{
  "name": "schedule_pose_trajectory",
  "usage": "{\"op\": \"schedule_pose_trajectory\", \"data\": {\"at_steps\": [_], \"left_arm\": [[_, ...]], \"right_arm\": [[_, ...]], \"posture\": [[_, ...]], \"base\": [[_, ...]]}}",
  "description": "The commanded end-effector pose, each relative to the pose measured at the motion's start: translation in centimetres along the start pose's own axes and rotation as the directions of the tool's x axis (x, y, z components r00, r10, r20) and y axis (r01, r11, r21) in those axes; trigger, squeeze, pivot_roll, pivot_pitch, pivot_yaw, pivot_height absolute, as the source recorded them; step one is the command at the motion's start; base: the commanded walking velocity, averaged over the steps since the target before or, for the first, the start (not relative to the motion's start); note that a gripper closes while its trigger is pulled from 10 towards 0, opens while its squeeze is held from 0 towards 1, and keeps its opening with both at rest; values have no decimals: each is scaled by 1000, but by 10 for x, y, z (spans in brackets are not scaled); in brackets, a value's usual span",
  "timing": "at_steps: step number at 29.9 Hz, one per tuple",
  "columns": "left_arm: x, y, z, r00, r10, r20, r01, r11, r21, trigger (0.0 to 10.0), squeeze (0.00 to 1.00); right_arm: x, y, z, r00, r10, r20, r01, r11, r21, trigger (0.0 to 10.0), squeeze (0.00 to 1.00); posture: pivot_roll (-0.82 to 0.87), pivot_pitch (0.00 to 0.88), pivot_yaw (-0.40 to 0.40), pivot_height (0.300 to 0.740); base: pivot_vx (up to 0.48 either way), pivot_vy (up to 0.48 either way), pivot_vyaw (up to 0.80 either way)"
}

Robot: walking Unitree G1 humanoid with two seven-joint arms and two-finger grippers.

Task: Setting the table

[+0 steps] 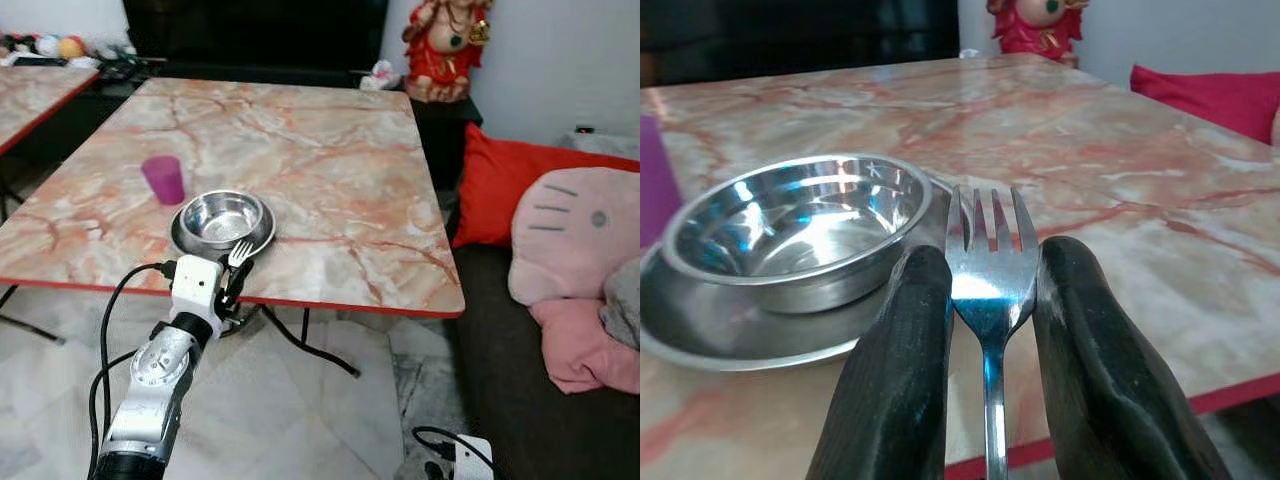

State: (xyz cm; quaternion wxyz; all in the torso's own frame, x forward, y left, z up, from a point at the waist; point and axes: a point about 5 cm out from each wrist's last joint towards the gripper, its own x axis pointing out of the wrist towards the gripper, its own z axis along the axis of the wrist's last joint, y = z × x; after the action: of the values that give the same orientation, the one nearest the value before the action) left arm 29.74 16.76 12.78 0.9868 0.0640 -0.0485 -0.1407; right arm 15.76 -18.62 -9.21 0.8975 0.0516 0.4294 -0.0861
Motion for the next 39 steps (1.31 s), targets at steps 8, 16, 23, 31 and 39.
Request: {"op": "schedule_pose_trajectory", "data": {"at_steps": [8,16,23,31,39], "left_arm": [[0,2,5,1000,24,17,-24,1000,12,10000,0],[0,2,5,999,31,17,-31,999,15,10000,0],[1,2,5,999,34,15,-35,999,20,10000,0],[2,4,6,999,37,16,-37,999,16,10000,0],[2,4,6,999,39,22,-40,999,23,10000,0]], "right_arm": [[0,-2,1,1000,-3,2,3,1000,-9,10000,0],[0,-1,1,1000,0,2,1,1000,-11,10000,0],[0,-2,1,1000,1,1,-1,1000,-16,10000,0],[0,-2,1,1000,1,0,-1,1000,-17,10000,0],[0,-2,0,1000,3,-1,-3,1000,-18,10000,0]], "posture": [[93,0,-65,740],[94,0,-66,740],[96,0,-69,740],[94,0,-69,740],[94,0,-65,740]], "base": [[0,0,-387],[0,-351,0],[0,-343,0],[0,-31,0],[0,0,0]]}}
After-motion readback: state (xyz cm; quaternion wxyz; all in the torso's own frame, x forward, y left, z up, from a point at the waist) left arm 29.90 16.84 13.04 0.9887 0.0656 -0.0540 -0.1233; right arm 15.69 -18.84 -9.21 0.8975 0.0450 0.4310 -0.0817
